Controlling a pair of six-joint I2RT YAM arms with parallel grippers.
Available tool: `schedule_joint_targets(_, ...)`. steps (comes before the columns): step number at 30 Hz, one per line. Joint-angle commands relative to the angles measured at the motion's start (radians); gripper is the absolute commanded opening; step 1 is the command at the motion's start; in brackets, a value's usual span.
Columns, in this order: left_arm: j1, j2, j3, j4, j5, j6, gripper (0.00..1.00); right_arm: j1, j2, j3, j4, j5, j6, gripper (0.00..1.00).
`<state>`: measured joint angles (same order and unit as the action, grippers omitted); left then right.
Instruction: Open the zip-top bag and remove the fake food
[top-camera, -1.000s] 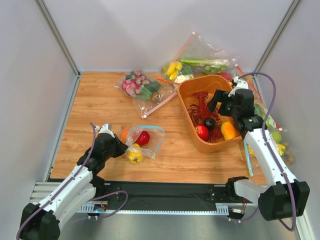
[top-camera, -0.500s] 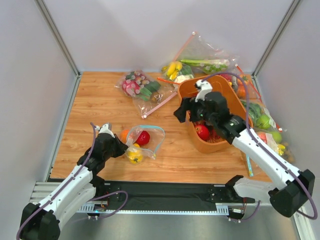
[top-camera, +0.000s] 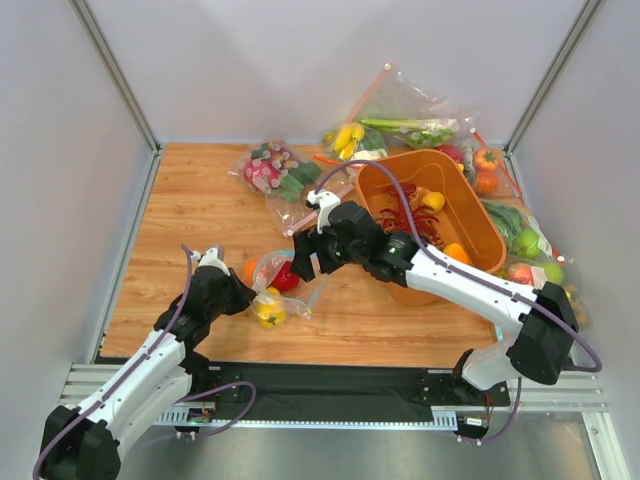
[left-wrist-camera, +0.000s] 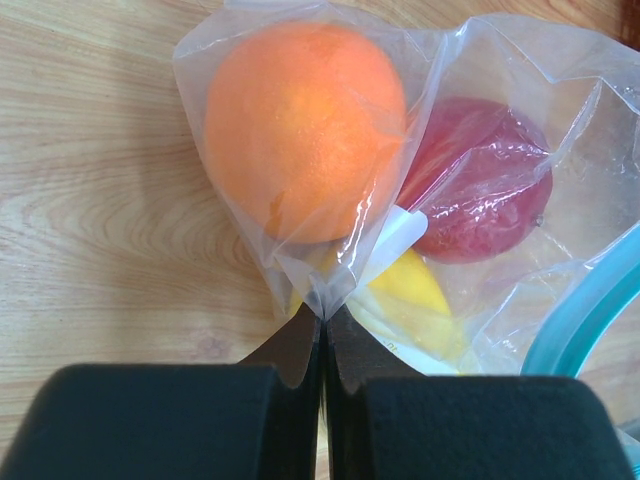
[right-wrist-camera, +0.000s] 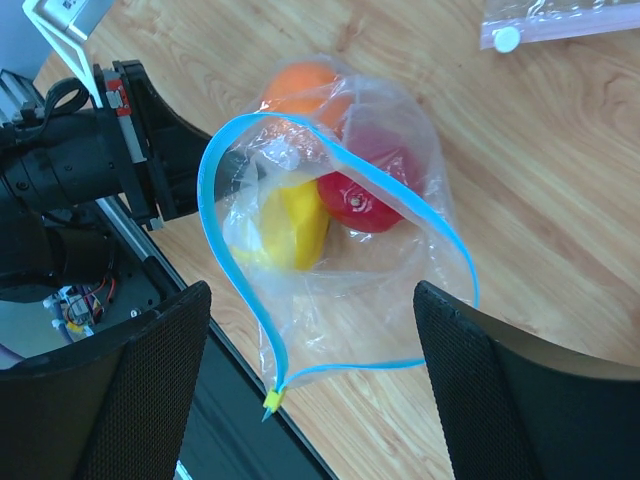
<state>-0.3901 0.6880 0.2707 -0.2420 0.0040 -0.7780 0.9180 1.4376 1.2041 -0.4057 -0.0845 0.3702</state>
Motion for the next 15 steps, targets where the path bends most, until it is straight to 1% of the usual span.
schedule_joint_targets(1, 0.005, -0.002, 0.019, 0.027, 0.028, 0.023, 0.0, 0.015, 0.041, 0.054, 0.021, -0.034, 0.013, 0.83)
schedule_joint_targets(6, 0.005, -0.005, 0.005, 0.055, 0.037, 0.017, 0.0, 0.027, 0.138, 0.094, 0.007, -0.061, 0.006, 0.82)
schedule_joint_targets(12, 0.003, 0.015, 0.016, 0.059, 0.042, 0.023, 0.0, 0.038, 0.237, 0.12, 0.015, -0.037, -0.002, 0.82)
schedule_joint_targets(15, 0.005, 0.018, 0.015, 0.064, 0.047, 0.023, 0.0, 0.038, 0.268, 0.114, 0.048, -0.006, -0.007, 0.83)
